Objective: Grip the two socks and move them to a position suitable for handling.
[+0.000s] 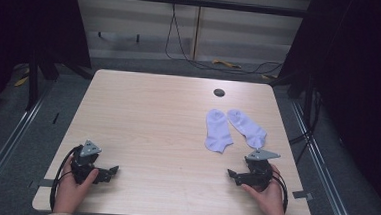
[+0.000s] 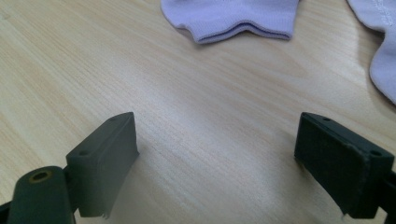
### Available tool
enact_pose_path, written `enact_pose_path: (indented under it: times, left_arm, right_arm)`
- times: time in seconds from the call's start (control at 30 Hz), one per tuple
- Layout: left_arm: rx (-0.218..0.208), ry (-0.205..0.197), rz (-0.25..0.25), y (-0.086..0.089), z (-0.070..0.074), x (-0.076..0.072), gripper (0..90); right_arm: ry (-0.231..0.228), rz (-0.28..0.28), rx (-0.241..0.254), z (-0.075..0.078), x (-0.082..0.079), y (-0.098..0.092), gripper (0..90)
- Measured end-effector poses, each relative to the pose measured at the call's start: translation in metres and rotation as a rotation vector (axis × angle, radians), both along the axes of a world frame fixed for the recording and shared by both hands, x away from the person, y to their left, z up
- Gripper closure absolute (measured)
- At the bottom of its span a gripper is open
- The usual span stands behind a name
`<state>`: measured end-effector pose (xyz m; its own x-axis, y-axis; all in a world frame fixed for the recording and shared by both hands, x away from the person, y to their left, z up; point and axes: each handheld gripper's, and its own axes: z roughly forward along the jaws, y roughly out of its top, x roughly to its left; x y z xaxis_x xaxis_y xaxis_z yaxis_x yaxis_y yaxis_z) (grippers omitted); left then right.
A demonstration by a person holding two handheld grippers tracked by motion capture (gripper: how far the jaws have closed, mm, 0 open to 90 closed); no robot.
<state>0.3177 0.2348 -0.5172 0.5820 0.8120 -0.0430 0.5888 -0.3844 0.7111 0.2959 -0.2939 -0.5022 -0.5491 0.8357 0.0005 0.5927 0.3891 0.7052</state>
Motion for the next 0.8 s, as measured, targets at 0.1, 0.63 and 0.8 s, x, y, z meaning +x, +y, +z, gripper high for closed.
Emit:
enact_pose_path:
  times: [0.1,0.63,0.8]
  left_arm:
    - [0.0,-0.001,0.0,0.0,0.0,0.0,0.1]
    - [0.005,0.001,-0.004,0.0,0.0,0.0,0.0]
    - [0.005,0.001,-0.004,0.0,0.0,0.001,0.0]
  right_arm:
    - [-0.001,0.001,0.002,0.0,0.0,0.0,12.9]
    - [-0.013,-0.184,0.003,0.027,0.073,-0.042,23.6]
    - [-0.021,-0.254,0.034,0.032,0.111,-0.049,23.5]
